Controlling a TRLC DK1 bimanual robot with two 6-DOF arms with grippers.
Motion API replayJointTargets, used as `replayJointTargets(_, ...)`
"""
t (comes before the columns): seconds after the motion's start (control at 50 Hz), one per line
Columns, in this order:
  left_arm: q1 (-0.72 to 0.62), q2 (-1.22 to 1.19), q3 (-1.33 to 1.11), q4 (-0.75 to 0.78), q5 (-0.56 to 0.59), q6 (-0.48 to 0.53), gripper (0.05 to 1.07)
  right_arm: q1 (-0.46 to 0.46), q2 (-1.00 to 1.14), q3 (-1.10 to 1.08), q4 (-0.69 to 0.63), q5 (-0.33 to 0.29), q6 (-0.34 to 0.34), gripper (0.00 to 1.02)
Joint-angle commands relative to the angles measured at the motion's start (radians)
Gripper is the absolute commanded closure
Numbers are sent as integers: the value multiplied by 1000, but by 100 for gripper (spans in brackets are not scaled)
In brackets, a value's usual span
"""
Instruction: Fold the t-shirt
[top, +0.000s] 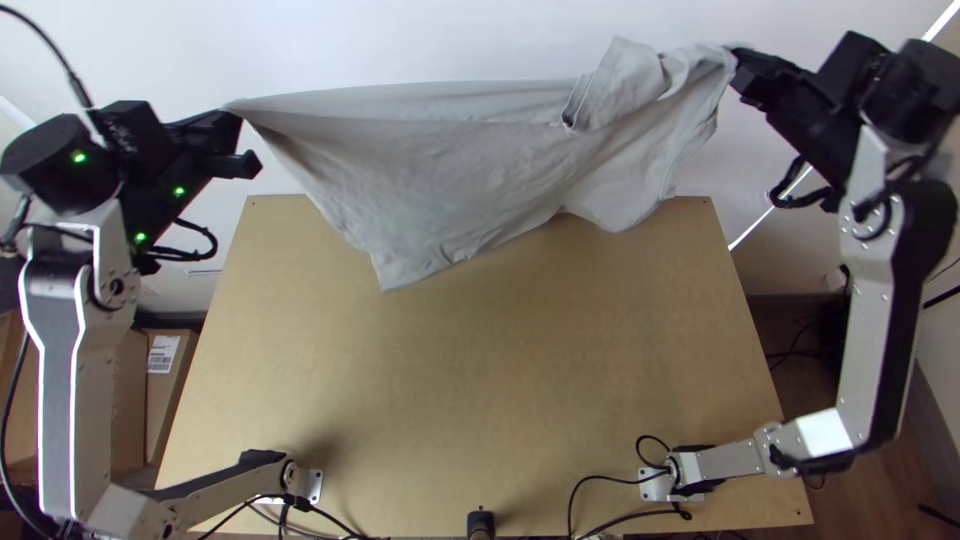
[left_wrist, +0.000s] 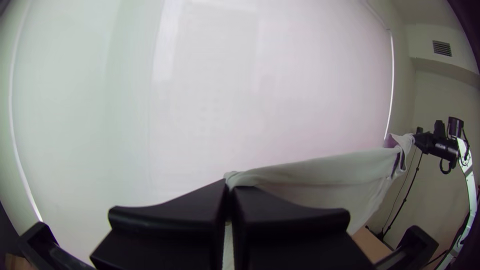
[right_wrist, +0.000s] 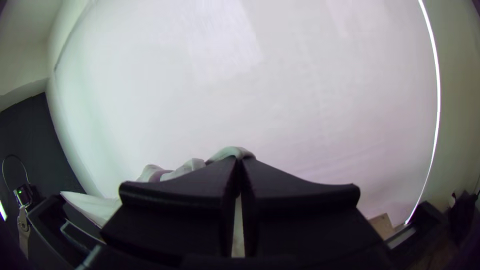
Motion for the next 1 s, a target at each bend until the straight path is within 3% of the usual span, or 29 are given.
replayJointTargets(0.0, 16, -112, 36, 49, -5, -21, 105, 17, -163, -2, 83, 13, 24, 100)
replayJointTargets(0.32, 38, -466, -180, 271, -53, -47, 105, 72, -476, -137, 108, -9, 92, 100)
replayJointTargets(0.44, 45, -540, -140, 228, -70, -85, 105, 70, -588, -189, 106, -26, 93, 100)
replayJointTargets(0.68, 42, -560, 33, -8, -77, -157, 105, 81, -669, -189, 66, -101, 107, 100)
replayJointTargets(0.8, 35, -592, -62, -99, -77, -190, 105, 110, -684, -310, 7, -110, 116, 100)
replayJointTargets(0.98, 28, -701, -397, -122, -67, -207, 105, 215, -744, -700, 10, -110, 178, 100)
